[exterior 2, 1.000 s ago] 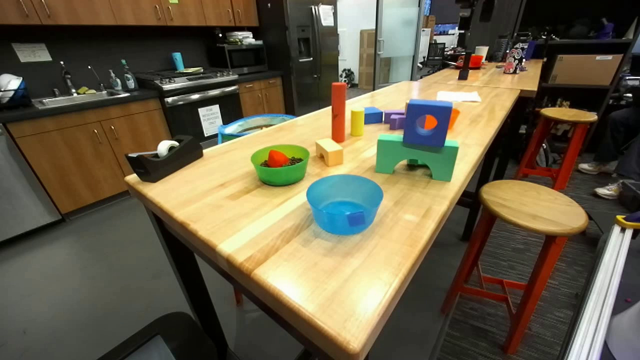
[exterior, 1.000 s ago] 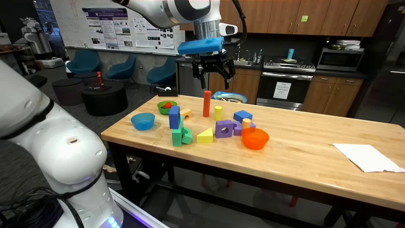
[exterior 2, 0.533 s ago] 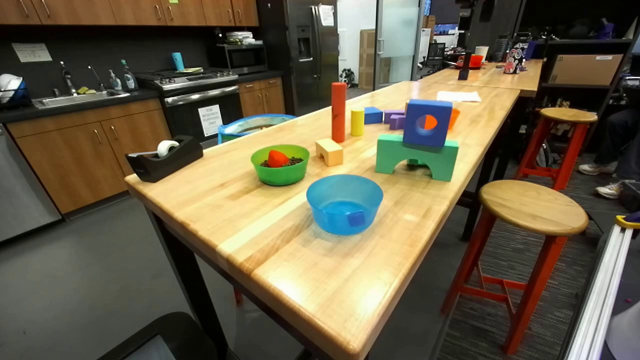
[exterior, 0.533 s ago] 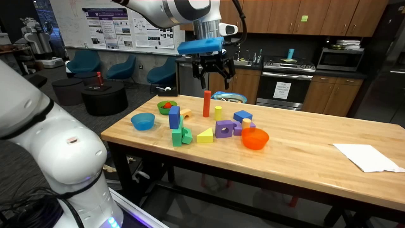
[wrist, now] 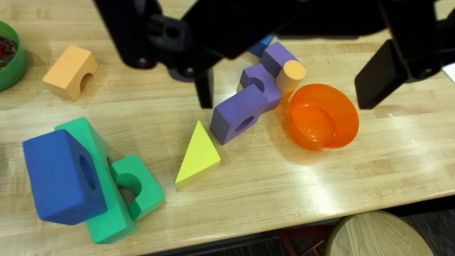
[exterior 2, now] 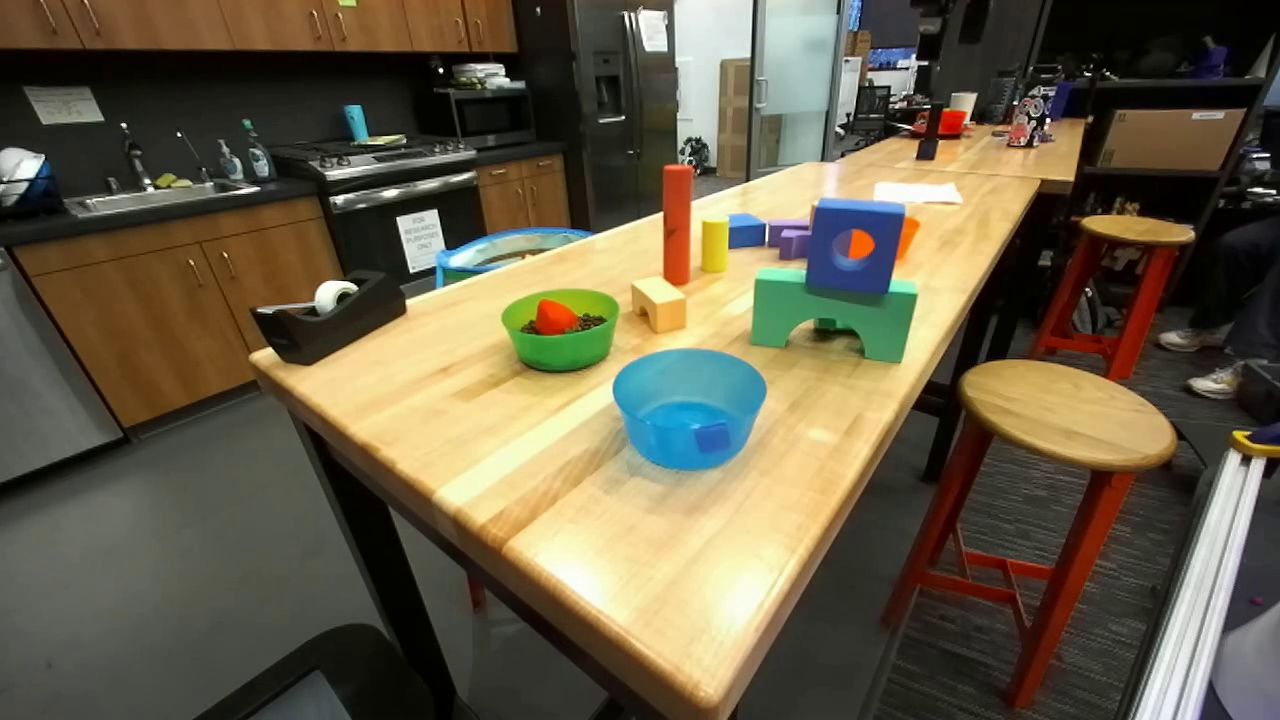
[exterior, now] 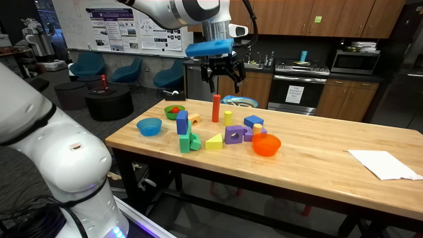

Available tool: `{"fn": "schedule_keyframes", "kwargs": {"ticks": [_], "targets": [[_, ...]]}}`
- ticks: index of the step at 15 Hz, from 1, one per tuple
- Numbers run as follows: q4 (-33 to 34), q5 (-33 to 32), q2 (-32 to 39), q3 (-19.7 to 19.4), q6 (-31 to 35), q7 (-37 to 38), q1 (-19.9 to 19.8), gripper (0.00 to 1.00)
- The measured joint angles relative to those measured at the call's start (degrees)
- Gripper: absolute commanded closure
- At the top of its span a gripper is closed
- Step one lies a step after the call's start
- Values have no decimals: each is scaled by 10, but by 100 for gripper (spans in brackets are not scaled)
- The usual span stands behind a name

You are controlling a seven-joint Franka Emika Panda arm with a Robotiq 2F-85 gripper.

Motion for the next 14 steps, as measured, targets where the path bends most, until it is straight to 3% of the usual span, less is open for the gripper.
{"fn": "schedule_keyframes", "kwargs": {"ticks": [8, 14], "targets": [[-6, 5, 0, -7, -1, -98, 14, 0], [-27, 72, 1, -33, -14, -201, 43, 0]]}}
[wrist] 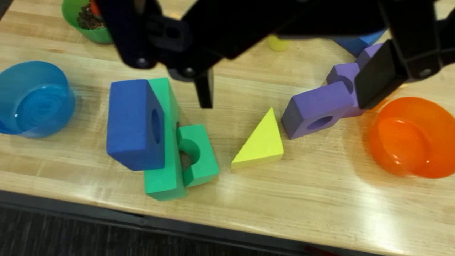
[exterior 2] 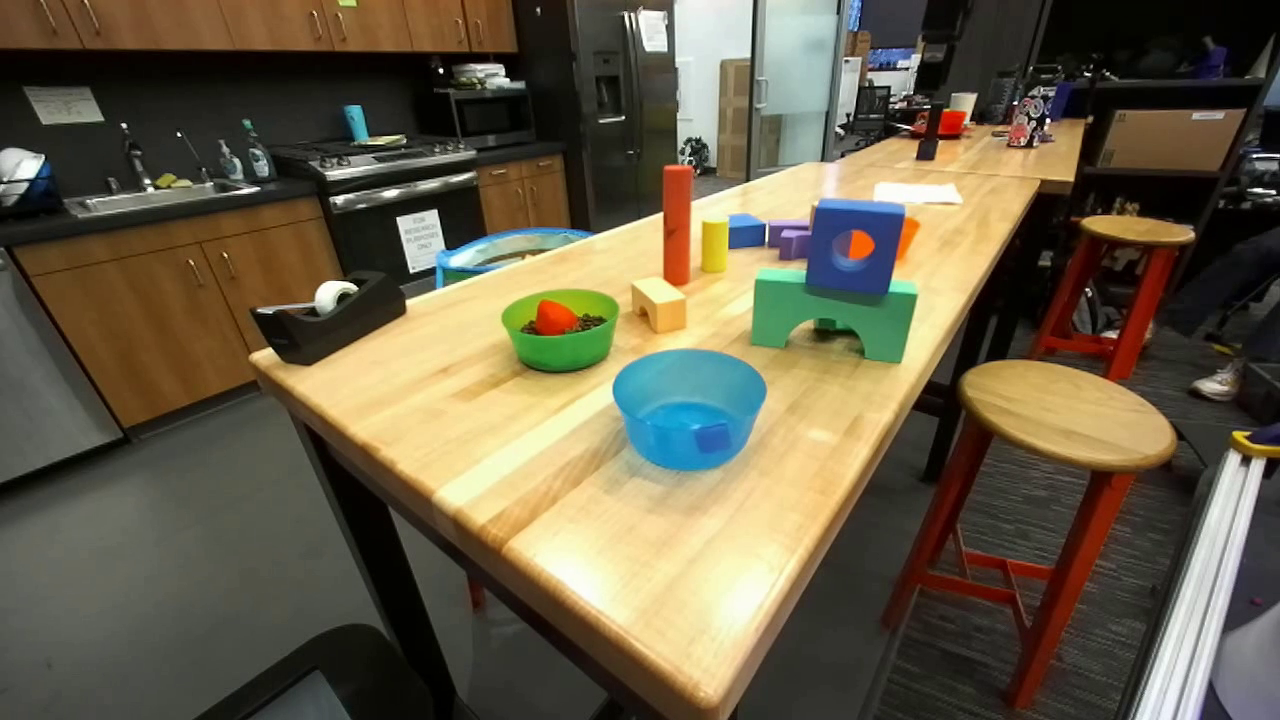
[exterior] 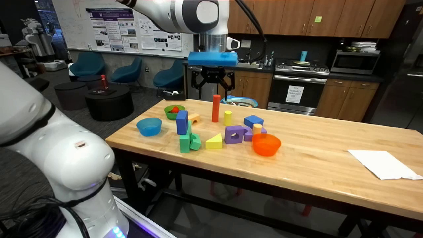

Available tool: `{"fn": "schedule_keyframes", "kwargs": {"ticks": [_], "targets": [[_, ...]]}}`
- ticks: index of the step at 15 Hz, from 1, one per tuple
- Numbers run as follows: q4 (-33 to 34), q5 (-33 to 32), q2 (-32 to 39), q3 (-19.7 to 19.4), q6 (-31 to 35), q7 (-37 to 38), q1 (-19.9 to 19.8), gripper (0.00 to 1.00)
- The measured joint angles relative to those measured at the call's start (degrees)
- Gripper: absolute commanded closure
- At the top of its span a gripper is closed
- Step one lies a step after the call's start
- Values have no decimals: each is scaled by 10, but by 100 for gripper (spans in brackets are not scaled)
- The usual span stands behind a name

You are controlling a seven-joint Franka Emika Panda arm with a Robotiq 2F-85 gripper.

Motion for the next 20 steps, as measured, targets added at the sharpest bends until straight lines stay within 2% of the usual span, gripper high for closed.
{"fn": "schedule_keyframes", "kwargs": {"ticks": [9, 20], "targets": [[-59, 19, -1, 1, 3, -31, 12, 0], [-144, 19, -60, 39, 36, -39, 34, 0]]}}
